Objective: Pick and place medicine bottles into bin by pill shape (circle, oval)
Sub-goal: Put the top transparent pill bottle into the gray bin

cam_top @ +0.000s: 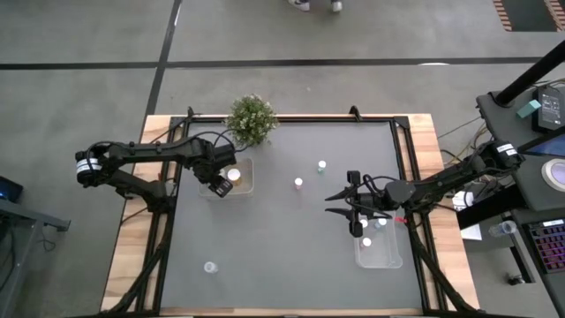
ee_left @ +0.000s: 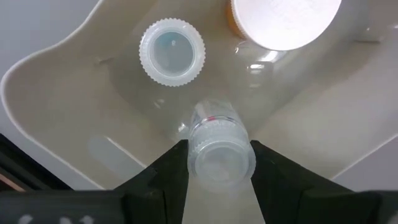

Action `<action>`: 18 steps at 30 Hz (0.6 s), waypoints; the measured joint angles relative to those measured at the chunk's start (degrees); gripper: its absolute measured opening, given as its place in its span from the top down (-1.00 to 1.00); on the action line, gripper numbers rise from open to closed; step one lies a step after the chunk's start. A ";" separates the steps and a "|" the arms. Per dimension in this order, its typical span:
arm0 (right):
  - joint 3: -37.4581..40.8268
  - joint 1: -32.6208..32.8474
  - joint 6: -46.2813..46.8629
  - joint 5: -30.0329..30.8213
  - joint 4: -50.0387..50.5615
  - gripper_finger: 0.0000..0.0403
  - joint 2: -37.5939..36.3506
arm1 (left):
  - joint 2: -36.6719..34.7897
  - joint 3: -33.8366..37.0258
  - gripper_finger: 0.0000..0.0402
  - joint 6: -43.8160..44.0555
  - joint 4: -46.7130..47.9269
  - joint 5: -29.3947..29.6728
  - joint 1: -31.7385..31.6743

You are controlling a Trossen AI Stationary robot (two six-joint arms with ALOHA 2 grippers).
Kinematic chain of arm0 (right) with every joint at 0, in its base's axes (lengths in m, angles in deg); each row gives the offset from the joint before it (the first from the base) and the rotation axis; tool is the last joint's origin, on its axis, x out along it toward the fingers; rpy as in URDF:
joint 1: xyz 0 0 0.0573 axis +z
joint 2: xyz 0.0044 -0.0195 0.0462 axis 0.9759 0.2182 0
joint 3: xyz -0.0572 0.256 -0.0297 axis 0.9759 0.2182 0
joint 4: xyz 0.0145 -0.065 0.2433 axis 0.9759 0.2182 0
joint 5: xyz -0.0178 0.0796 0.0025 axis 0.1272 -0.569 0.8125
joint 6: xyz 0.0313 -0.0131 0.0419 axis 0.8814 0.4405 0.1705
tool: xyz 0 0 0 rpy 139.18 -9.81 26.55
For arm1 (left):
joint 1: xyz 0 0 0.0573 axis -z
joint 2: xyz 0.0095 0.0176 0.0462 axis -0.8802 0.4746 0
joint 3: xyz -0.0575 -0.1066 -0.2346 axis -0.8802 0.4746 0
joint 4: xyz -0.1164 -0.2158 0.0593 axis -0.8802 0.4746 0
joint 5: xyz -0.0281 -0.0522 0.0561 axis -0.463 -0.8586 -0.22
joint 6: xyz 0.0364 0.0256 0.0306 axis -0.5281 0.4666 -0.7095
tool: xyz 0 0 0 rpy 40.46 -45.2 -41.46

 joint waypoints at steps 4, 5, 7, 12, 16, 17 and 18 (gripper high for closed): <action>0.00 0.01 -0.01 0.00 0.00 0.44 0.00 | 0.00 0.00 0.29 0.00 0.00 -0.02 0.00; 0.00 0.00 -0.01 0.01 0.01 0.44 0.00 | 0.00 0.00 0.26 0.02 0.00 0.00 0.00; 0.00 0.00 -0.02 0.01 0.00 0.44 0.00 | 0.00 0.00 0.18 0.02 0.02 -0.02 0.00; 0.00 0.00 -0.02 0.00 -0.01 0.44 0.00 | 0.00 0.00 -0.08 0.02 0.02 0.00 0.00; 0.00 0.02 -0.02 0.00 0.00 0.44 0.00 | 0.00 -0.09 -0.22 0.04 0.18 0.00 0.00; 0.00 0.01 -0.01 0.01 0.01 0.44 0.00 | 0.00 -0.28 -0.24 0.02 0.39 0.02 0.00; 0.00 0.01 -0.02 0.01 -0.01 0.44 0.00 | 0.00 -0.51 -0.25 0.04 0.55 0.02 0.00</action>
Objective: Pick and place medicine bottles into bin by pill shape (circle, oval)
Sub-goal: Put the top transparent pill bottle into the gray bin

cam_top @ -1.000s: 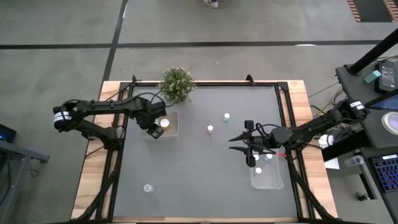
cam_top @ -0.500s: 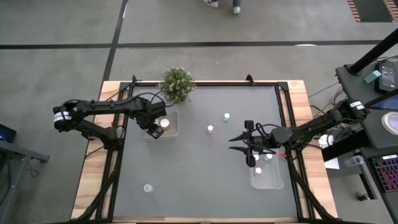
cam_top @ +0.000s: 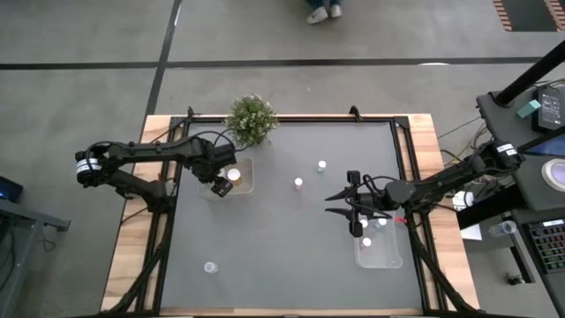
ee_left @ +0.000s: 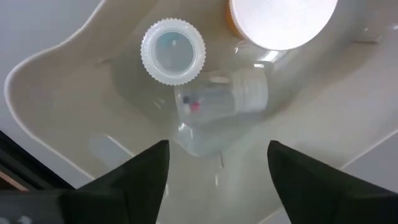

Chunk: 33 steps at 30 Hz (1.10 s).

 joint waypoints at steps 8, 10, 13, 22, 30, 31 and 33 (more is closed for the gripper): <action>0.00 0.01 0.00 0.00 0.00 0.44 0.00 | -0.11 -2.60 -0.27 -0.04 1.19 0.07 0.00; 0.00 0.01 0.00 0.00 0.00 0.44 0.00 | -0.13 -2.98 -0.27 -0.04 1.17 0.07 0.02; 0.00 -0.01 0.00 -0.02 0.01 0.44 0.00 | -0.13 -3.36 -0.27 -0.02 1.26 0.13 0.02; 0.00 0.00 1.33 0.00 0.01 0.44 0.00 | -0.21 -4.04 -0.26 -9.36 1.52 0.07 0.09; -0.59 0.00 5.89 2.16 -0.05 0.44 -0.13 | -0.28 -4.06 -0.26 -41.32 1.55 0.18 0.77; -0.87 0.01 5.64 3.30 -0.06 0.44 -0.13 | -0.28 -4.05 -0.26 -43.84 1.54 0.61 0.76; -1.66 -0.01 3.58 6.58 -0.01 0.44 -0.11 | -0.28 -3.89 -0.26 -49.60 1.53 2.26 0.79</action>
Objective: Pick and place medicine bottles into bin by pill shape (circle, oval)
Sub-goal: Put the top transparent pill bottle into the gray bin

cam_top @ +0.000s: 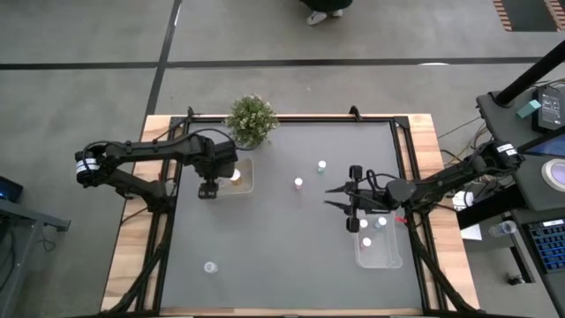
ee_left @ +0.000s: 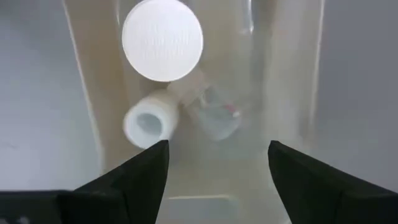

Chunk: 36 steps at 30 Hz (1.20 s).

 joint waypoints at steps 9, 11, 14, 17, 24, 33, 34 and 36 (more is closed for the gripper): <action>-8.02 -4.39 -10.09 6.04 2.94 0.44 0.02 | -0.02 0.05 -0.26 -12.20 -0.89 3.04 0.20; -9.81 -5.58 -11.02 6.02 6.24 0.44 0.02 | -0.02 0.05 -0.26 -12.52 -0.34 2.63 0.36; -12.33 -7.37 -11.08 5.97 10.72 0.44 0.04 | -0.02 0.07 -0.26 -12.61 -0.05 0.40 0.98; -13.90 -8.66 -11.04 5.99 13.77 0.44 0.04 | 0.04 0.26 -0.26 -12.61 -0.68 -0.85 1.99; -14.01 -10.33 -11.38 5.90 15.25 0.44 0.03 | 1.81 1.68 -0.26 -13.08 -2.92 -1.00 2.38; -13.68 -10.62 -11.60 8.26 16.58 0.44 -0.02 | 3.52 3.28 -0.26 -16.52 -6.59 -1.26 2.49; -13.68 -10.65 -11.87 8.92 16.56 0.44 -0.02 | 3.69 3.28 -0.26 -16.72 -6.57 -1.40 2.49; -13.68 -10.78 -12.04 9.10 16.53 0.44 -0.02 | 4.37 3.26 -0.26 -16.99 -6.72 -2.29 2.49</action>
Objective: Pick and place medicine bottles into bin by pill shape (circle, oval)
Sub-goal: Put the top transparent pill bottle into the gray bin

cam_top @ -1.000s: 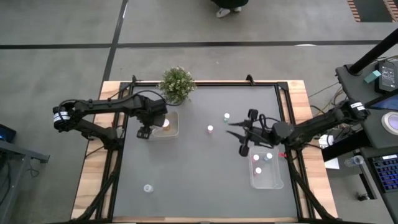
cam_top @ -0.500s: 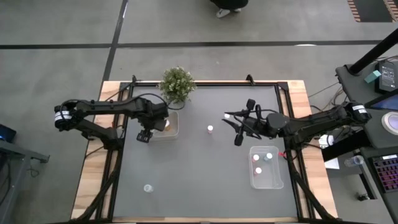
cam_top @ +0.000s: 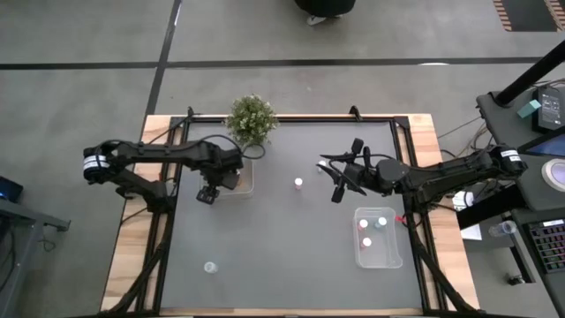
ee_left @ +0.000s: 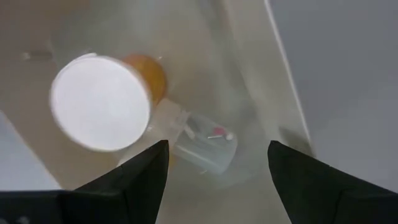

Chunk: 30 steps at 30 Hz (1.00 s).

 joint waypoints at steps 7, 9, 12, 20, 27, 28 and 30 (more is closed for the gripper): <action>0.00 -0.47 -0.04 0.17 -0.02 0.44 -0.02 | 2.56 0.02 -0.26 -1.41 -1.28 -0.37 -0.02; 0.00 -0.47 0.04 0.37 -0.02 0.44 -0.02 | 3.13 0.00 -0.26 -1.38 -2.03 -0.48 -0.02; 0.02 -0.46 0.07 1.47 -0.02 0.44 -0.03 | 3.92 -0.02 -0.26 -1.03 -1.99 -0.47 -0.04; 0.02 -0.47 0.07 3.66 -0.04 0.44 -0.04 | 3.55 -1.91 -0.26 2.79 -0.68 3.72 0.02; 0.02 -1.08 -0.52 4.40 -0.07 0.44 -0.04 | 2.04 -6.22 -0.26 12.77 3.10 3.76 0.02; 0.02 -1.26 -0.51 4.42 -0.06 0.44 -0.04 | 1.81 -6.42 -0.26 14.99 3.57 3.28 0.02; 0.02 -1.42 -0.55 4.42 -0.04 0.44 -0.04 | 1.34 -6.88 -0.26 20.03 3.55 2.18 0.02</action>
